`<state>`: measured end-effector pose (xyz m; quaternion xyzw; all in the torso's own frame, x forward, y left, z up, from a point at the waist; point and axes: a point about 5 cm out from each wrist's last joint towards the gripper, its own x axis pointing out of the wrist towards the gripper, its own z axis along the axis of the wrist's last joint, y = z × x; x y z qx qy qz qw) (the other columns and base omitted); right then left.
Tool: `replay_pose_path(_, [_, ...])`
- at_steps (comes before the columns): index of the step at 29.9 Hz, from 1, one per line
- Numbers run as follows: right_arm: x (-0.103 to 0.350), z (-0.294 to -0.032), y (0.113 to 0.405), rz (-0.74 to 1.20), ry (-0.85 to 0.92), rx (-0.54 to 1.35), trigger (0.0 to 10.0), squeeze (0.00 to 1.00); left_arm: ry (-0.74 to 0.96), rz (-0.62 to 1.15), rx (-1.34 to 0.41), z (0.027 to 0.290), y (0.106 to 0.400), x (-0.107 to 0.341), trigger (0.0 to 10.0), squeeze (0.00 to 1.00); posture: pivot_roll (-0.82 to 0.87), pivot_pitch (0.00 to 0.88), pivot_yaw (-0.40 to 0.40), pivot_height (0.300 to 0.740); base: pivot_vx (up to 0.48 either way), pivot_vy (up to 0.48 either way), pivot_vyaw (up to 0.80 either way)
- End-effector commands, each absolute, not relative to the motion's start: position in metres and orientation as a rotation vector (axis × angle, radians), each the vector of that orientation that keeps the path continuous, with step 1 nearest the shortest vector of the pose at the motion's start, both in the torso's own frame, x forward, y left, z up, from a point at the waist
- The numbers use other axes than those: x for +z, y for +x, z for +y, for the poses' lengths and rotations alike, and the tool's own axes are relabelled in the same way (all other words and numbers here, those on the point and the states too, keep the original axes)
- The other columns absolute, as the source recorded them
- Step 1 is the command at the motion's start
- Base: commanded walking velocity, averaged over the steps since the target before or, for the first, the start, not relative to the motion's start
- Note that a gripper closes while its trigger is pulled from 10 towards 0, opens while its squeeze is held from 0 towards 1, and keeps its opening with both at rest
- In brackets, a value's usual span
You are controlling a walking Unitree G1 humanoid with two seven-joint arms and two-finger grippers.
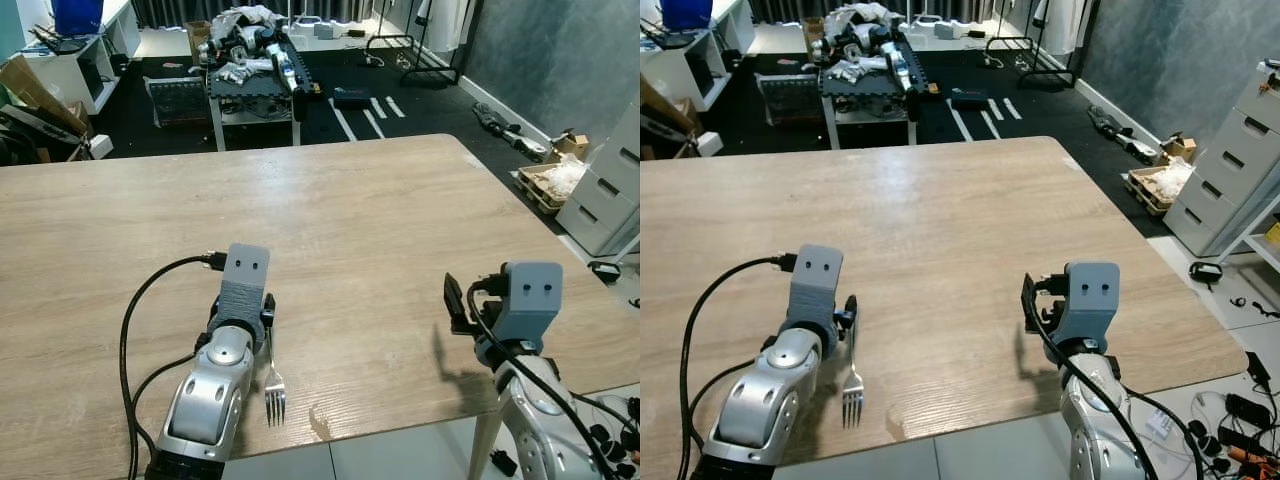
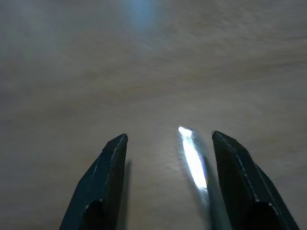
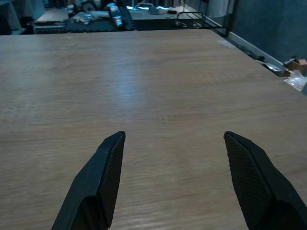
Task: Setting the table
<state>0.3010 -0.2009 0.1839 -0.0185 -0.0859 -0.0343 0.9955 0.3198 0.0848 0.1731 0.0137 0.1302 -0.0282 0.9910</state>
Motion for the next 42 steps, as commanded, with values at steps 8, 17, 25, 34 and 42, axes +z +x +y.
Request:
replay_pose_path(8, [0.179, -0.199, 0.301, -0.159, -0.041, -0.059, 10.0, 0.0, -0.036, 0.375, -0.16, 0.048, 0.307, 0.163, 10.0, 0.0, -0.01, 0.108, 0.074, 0.74, 0.0, 0.0, 0.0])
replay_pose_path(17, [0.179, -0.199, 0.3, -0.159, -0.043, -0.057, 10.0, 0.0, -0.048, 0.455, -0.122, 0.054, 0.3, 0.155, 10.0, 0.0, -0.01, 0.105, 0.076, 0.74, 0.0, 0.0, 0.0])
replay_pose_path(25, [0.18, -0.199, 0.301, -0.16, -0.044, -0.055, 10.0, 0.0, 0.002, 0.447, -0.026, 0.072, 0.304, 0.16, 10.0, 0.0, -0.01, 0.107, 0.073, 0.74, 0.0, 0.0, 0.0])
replay_pose_path(34, [0.178, -0.198, 0.301, -0.156, -0.042, -0.052, 10.0, 0.0, 0.02, 0.415, -0.024, 0.068, 0.307, 0.168, 10.0, 0.0, -0.01, 0.109, 0.071, 0.74, 0.0, 0.0, 0.0])
replay_pose_path(42, [0.178, -0.2, 0.299, -0.152, -0.047, -0.051, 10.0, 0.0, -0.048, 0.492, -0.042, 0.056, 0.295, 0.166, 10.0, 0.0, -0.02, 0.112, 0.07, 0.74, 0.0, 0.0, 0.0])
